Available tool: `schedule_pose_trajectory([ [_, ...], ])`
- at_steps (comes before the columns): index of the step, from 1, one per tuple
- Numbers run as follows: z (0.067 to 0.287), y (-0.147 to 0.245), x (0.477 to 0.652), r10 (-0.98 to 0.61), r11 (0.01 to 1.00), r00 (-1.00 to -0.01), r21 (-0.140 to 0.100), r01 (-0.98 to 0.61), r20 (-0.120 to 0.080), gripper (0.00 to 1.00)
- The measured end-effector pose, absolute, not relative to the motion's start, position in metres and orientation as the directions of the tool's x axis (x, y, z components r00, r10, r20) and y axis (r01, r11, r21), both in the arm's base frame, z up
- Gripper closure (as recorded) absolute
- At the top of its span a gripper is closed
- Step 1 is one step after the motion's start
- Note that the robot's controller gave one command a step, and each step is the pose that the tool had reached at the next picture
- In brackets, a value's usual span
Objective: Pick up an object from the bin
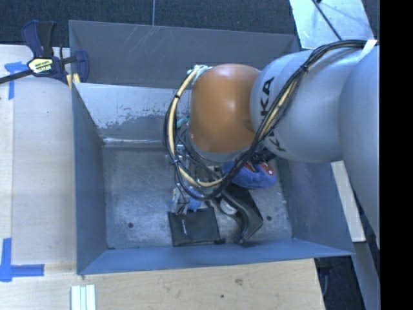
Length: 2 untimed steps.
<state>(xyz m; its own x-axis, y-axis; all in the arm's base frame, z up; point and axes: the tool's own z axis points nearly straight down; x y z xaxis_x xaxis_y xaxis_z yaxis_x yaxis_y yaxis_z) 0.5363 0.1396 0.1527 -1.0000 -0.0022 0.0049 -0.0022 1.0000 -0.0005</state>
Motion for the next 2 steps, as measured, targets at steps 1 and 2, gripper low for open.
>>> schedule_pose_trajectory([
  [1,0.0861,0.0893,0.5271,-0.143,0.990,-0.990,-0.002,-0.143,0.004,0.00],
  [2,0.0897,0.0919,0.5292,-0.143,0.990,-0.990,0.000,-0.143,-0.003,1.00],
])
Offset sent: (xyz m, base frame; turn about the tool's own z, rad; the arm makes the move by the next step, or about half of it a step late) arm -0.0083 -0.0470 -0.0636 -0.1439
